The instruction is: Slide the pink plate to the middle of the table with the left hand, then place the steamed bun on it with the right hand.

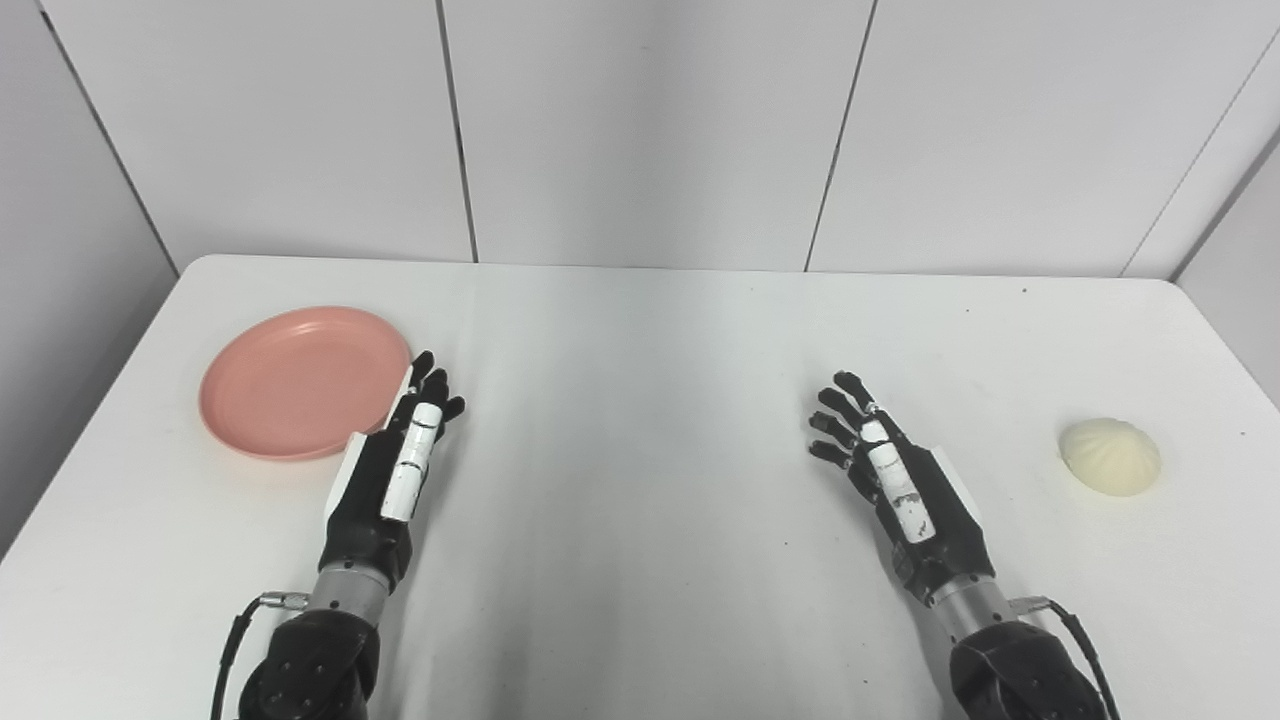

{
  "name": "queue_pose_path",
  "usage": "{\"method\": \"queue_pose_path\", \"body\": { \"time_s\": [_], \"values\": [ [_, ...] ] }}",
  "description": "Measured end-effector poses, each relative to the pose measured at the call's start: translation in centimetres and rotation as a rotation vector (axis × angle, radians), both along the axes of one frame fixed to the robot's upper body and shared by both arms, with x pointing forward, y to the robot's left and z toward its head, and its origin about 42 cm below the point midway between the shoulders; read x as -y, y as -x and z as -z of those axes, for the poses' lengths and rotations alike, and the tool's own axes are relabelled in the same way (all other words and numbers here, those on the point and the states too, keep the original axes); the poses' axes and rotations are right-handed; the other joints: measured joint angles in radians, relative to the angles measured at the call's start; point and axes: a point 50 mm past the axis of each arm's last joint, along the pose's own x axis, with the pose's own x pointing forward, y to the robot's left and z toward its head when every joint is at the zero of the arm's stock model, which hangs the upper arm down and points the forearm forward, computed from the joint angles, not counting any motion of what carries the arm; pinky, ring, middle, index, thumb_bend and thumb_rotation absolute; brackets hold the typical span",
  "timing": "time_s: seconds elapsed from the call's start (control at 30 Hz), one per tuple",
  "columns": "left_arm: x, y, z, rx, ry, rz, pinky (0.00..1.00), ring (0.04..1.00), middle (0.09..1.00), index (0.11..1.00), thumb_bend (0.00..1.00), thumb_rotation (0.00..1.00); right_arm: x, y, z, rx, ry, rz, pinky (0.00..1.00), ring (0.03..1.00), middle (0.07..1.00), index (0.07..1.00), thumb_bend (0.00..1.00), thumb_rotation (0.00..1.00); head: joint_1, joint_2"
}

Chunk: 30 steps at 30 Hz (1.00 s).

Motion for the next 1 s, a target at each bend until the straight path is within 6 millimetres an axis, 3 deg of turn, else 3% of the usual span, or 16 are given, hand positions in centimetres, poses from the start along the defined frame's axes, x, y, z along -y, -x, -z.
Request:
{"method": "queue_pose_path", "body": {
  "time_s": [0.13, 0.2, 0.37, 0.83, 0.93, 1.0],
  "values": [
    [0.1, 0.0, 0.2, -0.006, 0.001, 0.001, 1.00, 0.930, 1.000, 1.000, 0.68, 0.98, 0.1, 0.0, 0.1, -0.005, 0.000, -0.004, 0.87, 0.896, 0.922, 0.943, 0.89, 0.90, 0.043, -0.015],
    [0.3, -0.1, 0.5, -0.019, 0.004, 0.006, 1.00, 0.934, 1.000, 1.000, 0.67, 0.99, 0.3, -0.1, 0.5, -0.016, -0.003, 0.000, 0.87, 0.897, 0.924, 0.942, 0.89, 0.89, 0.113, -0.043],
    [1.5, -0.4, 1.6, -0.024, -0.006, 0.013, 1.00, 0.940, 1.000, 1.000, 0.71, 0.97, 1.7, -0.2, 1.3, -0.017, -0.023, -0.002, 0.89, 0.908, 0.935, 0.952, 0.86, 0.89, 0.178, -0.083],
    [3.3, -1.2, 3.1, 0.041, -0.053, 0.017, 0.99, 0.935, 1.000, 1.000, 0.59, 0.99, 3.9, -1.5, 2.1, 0.022, -0.048, -0.019, 0.91, 0.921, 0.949, 0.959, 0.82, 0.88, 0.253, -0.167],
    [3.5, -1.5, 3.3, 0.051, -0.065, 0.005, 0.96, 0.926, 1.000, 1.000, 0.61, 0.99, 4.3, -1.8, 2.1, 0.024, -0.044, -0.014, 0.92, 0.922, 0.950, 0.963, 0.82, 0.88, 0.273, -0.204],
    [3.6, -1.7, 3.5, 0.057, -0.067, 0.002, 0.96, 0.928, 1.000, 1.000, 0.61, 0.99, 4.5, -1.9, 2.1, 0.032, -0.041, -0.011, 0.91, 0.918, 0.946, 0.961, 0.82, 0.88, 0.275, -0.207]
  ]
}}
